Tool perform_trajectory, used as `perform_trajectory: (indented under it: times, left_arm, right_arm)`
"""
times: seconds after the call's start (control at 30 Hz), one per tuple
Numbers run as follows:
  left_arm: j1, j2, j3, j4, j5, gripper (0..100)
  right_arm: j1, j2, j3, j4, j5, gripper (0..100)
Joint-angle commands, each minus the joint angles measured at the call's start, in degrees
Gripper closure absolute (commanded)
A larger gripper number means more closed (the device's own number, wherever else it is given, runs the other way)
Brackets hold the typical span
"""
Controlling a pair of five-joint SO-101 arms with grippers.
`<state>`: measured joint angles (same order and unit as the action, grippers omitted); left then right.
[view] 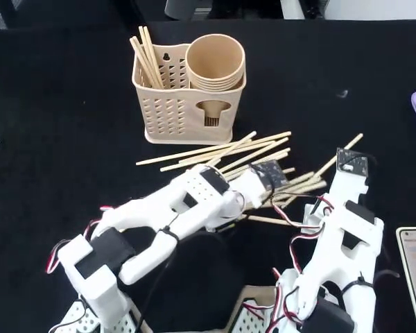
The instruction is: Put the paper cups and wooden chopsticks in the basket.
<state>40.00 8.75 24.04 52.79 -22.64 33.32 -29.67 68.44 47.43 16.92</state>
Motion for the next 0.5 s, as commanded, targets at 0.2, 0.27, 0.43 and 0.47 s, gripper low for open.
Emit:
perform_trajectory:
  times: [0.2, 0.27, 0.43, 0.47]
  left_arm:
    - [-2.4, -4.7, -3.6, 8.0, 0.0, 97]
    - [-3.6, -4.8, -3.0, 9.1, 0.0, 97]
    - [-4.4, -5.2, -1.2, 9.3, 0.0, 97]
    - [-4.1, -5.2, -1.3, 9.3, -0.1, 96]
  right_arm:
    - [0.7, -0.9, 0.1, -0.8, 0.4, 83.5]
    - [0.7, -0.9, 0.1, -0.8, 0.4, 83.5]
    - [0.7, -0.9, 0.1, -0.8, 0.4, 83.5]
    - [0.7, -0.9, 0.1, -0.8, 0.4, 83.5]
